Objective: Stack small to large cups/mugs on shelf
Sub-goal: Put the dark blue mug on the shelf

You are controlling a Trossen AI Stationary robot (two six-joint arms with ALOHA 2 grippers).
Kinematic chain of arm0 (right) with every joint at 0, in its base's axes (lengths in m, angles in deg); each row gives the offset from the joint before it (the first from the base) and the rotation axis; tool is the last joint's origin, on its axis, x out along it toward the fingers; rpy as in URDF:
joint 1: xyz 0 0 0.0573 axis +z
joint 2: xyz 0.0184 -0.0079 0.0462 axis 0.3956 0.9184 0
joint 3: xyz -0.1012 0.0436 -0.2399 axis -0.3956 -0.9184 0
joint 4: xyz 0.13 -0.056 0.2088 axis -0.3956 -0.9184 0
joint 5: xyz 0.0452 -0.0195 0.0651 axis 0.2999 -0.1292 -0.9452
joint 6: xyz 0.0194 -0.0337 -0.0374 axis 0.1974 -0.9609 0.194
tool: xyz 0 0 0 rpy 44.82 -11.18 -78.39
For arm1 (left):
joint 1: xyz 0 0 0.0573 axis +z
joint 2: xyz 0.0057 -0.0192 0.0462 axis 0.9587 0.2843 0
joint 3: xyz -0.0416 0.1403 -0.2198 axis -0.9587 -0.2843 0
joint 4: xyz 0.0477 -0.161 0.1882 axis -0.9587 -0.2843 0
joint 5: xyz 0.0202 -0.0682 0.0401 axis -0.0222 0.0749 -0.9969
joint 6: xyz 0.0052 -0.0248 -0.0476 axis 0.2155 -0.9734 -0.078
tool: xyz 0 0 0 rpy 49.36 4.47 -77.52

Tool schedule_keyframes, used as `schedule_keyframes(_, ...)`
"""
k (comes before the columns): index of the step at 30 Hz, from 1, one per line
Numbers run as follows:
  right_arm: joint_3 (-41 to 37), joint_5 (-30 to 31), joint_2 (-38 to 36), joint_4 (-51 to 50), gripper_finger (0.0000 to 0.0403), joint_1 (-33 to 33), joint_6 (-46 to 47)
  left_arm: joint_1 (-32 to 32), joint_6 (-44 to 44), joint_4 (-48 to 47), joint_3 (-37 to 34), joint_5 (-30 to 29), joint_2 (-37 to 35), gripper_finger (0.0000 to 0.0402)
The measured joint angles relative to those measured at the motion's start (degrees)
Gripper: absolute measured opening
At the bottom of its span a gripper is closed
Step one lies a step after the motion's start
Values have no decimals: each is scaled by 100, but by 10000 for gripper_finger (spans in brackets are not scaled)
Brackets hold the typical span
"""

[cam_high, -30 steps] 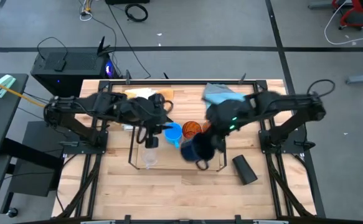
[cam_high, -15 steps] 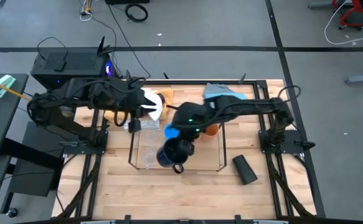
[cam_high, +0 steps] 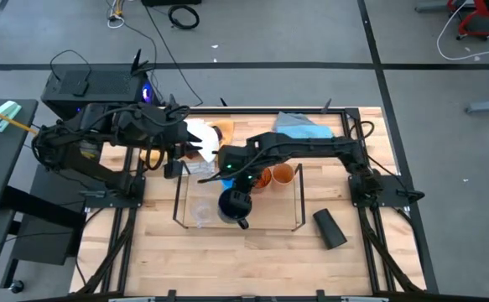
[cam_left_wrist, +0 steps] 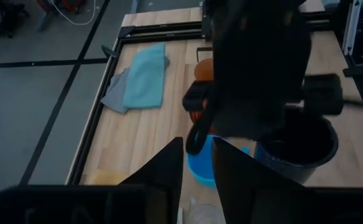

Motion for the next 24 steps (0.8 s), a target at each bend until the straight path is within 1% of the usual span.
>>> schedule_keyframes(7,0,-67,355,-51,15,-27,-136,0,22,2,0,-2,7,94)
schedule_keyframes(17,-44,-84,623,-41,15,-21,-247,0,78,14,0,-58,7,87)
schedule_keyframes(24,-61,62,737,45,15,49,-286,0,78,15,0,-103,9,89)
